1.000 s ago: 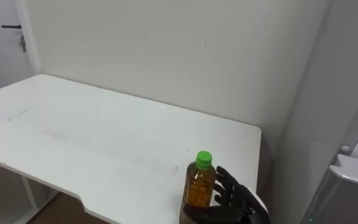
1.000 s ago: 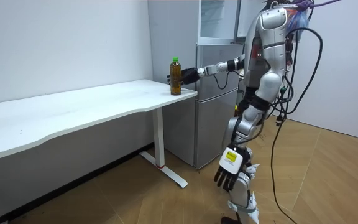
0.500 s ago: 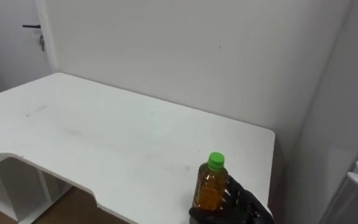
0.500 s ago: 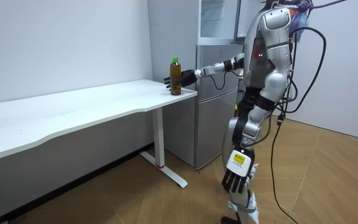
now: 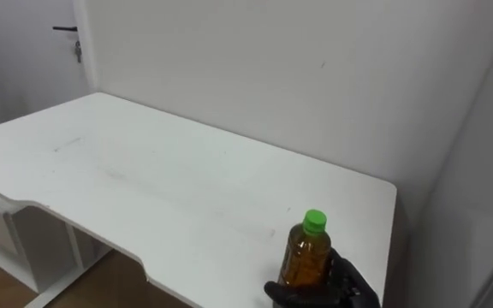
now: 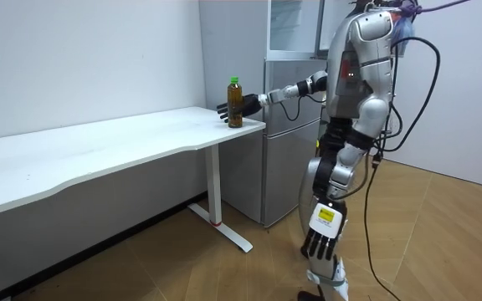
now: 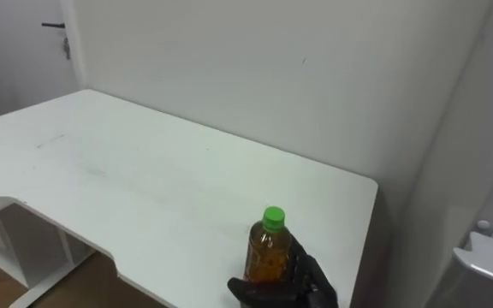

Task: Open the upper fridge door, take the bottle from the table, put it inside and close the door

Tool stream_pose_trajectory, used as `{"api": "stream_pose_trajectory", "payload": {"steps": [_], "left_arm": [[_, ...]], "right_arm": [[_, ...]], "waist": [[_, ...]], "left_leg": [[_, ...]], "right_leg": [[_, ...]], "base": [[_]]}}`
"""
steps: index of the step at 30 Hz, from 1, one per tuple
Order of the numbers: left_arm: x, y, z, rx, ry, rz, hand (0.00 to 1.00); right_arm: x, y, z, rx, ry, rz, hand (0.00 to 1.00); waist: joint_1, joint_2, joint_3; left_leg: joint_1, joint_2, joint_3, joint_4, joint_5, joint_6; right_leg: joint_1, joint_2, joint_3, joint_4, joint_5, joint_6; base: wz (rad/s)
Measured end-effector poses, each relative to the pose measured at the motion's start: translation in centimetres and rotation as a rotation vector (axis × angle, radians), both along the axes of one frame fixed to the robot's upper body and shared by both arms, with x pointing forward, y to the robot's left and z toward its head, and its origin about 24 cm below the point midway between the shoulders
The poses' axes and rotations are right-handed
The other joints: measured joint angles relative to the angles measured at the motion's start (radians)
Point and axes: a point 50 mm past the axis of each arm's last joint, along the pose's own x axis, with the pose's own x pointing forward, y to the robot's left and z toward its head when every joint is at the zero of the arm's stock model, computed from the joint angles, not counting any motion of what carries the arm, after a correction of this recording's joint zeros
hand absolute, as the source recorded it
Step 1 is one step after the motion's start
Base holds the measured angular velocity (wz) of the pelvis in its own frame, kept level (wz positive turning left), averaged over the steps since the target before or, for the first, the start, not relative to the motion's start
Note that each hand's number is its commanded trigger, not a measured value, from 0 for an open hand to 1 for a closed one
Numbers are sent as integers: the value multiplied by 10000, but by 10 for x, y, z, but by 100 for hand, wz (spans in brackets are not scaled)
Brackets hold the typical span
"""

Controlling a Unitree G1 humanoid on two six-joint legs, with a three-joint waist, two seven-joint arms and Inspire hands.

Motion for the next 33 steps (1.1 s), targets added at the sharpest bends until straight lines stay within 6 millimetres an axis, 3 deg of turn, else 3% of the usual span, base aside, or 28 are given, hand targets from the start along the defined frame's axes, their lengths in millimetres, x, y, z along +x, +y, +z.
{"api": "stream_pose_trajectory", "payload": {"steps": [3, 4, 5, 6, 19, 23, 33], "left_arm": [[-5, 0, 0, -136, 170, 20, 0], [-6, 0, 0, -188, 232, 28, 0], [-7, -1, 0, -231, 261, 30, 0], [-7, -1, -1, -258, 271, 27, 0], [-8, -2, -1, -417, 392, -45, 0], [-10, -4, -2, -447, 453, -11, 0], [-14, -3, -2, -449, 608, 38, 0]], "right_arm": [[2, -1, 0, -63, 18, -33, 0], [3, -1, 0, -115, 11, -20, 42], [3, -1, 0, -182, -2, -7, 91], [3, -1, 0, -215, -13, -1, 100], [3, 0, 0, -341, -78, -64, 100], [2, -3, -3, -390, 54, -193, 100], [1, -6, -6, 243, 311, -336, 100]], "waist": [[-9, 20, 10], [-9, 21, 11], [-10, 22, 11], [-13, 22, 11], [81, 146, -27], [259, 212, -43], [240, 283, -38]], "left_leg": [[-7, 0, -12, 8, 0, -1], [-12, 0, -19, 10, 0, -1], [-33, -6, -55, 23, 0, -1], [-47, -10, -74, 29, 0, -1], [-223, -105, -378, 120, 20, 27], [-223, -107, -384, 129, 20, 27], [-172, -107, -382, 126, 18, 27]], "right_leg": [[6, 0, -18, 1, -2, -2], [7, -1, -24, 1, -3, -2], [7, -10, -65, 1, -4, -2], [6, -19, -99, 1, -7, -2], [20, -140, -398, 20, -59, 52], [38, -142, -423, 20, -60, 55], [99, -143, -429, 5, -63, 58]], "base": [[0], [4], [6], [10], [7], [1], [0]]}}
